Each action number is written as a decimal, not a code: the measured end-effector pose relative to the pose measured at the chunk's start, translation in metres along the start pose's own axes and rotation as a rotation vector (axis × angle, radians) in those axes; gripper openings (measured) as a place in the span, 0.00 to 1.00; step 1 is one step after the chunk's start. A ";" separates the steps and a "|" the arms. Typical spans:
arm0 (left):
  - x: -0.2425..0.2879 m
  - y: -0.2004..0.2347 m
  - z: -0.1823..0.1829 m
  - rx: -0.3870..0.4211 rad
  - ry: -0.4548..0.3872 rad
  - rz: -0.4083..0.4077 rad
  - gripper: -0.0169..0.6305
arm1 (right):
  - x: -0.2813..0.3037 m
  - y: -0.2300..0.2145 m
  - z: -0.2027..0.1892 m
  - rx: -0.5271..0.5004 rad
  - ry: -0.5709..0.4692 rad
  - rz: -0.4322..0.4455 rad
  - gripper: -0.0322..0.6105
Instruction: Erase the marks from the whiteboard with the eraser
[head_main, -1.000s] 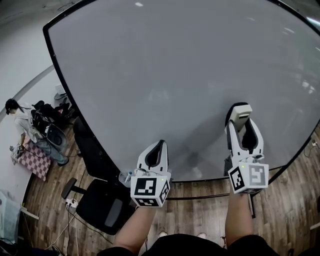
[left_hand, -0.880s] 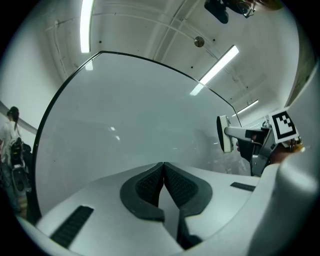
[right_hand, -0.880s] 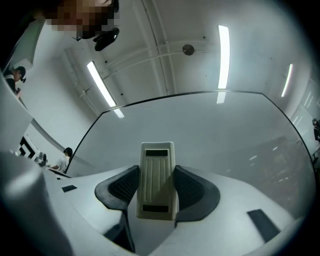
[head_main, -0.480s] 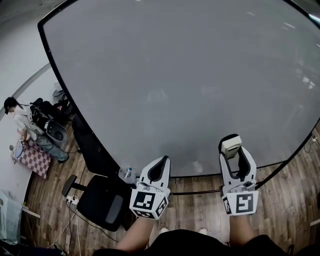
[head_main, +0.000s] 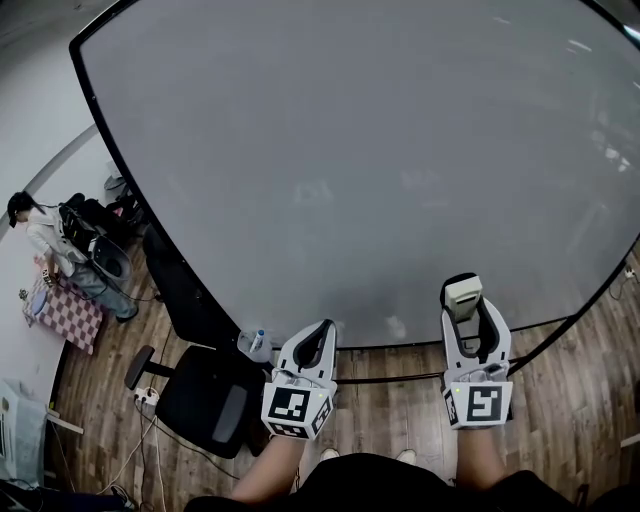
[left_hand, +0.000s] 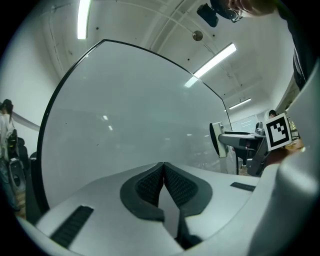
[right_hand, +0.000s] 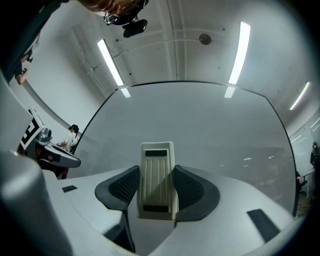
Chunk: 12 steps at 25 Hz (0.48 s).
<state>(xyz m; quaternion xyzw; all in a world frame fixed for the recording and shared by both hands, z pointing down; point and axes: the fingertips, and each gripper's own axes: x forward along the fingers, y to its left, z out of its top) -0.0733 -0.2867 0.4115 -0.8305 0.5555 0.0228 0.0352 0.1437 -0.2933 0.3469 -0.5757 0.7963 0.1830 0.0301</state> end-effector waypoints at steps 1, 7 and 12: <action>0.000 0.000 0.002 -0.002 -0.003 0.001 0.05 | 0.000 -0.001 -0.002 0.001 0.008 -0.007 0.43; 0.003 0.000 0.008 -0.007 -0.010 0.007 0.05 | 0.001 -0.003 -0.011 0.016 0.033 -0.014 0.43; 0.005 -0.001 0.012 -0.014 -0.015 0.012 0.05 | 0.002 -0.001 -0.010 0.020 0.038 -0.007 0.43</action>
